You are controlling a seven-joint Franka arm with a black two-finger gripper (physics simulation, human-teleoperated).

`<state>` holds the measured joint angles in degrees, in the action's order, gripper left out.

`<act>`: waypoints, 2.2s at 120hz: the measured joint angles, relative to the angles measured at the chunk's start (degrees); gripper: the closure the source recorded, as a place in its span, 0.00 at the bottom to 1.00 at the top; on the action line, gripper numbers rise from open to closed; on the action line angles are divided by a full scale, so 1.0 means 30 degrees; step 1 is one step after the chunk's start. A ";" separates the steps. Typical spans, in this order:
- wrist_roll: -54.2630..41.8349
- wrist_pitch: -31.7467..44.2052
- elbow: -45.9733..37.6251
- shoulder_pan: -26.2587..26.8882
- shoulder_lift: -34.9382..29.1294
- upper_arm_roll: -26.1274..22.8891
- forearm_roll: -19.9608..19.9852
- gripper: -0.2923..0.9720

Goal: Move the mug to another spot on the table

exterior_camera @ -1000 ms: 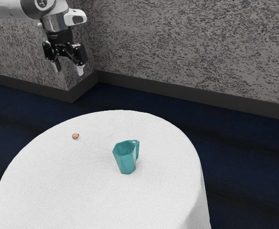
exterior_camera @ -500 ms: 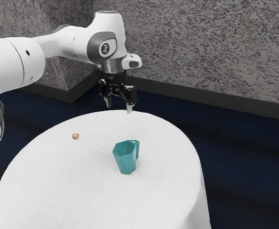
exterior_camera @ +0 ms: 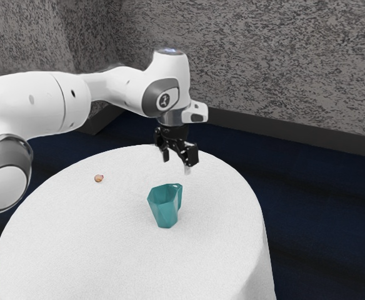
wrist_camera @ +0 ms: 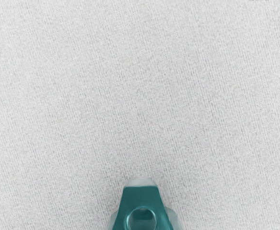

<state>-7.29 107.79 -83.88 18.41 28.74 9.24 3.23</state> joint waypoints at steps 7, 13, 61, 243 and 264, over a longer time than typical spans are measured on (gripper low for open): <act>-0.0794 0.0353 -0.0035 0.0050 0.0279 -0.0003 -0.0074 0.25; -0.1425 0.0587 -0.0053 0.0015 0.0551 -0.0004 -0.0127 0.25; -0.5358 0.2046 -0.0602 0.0095 0.1471 -0.0004 -0.0031 0.25; -0.2172 0.2827 -0.0905 -0.0142 0.2869 0.0201 0.0278 0.47; -0.1709 0.2828 -0.0845 -0.0129 0.2942 0.0201 0.0254 0.63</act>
<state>-12.42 116.28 -86.41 18.02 37.56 9.84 3.99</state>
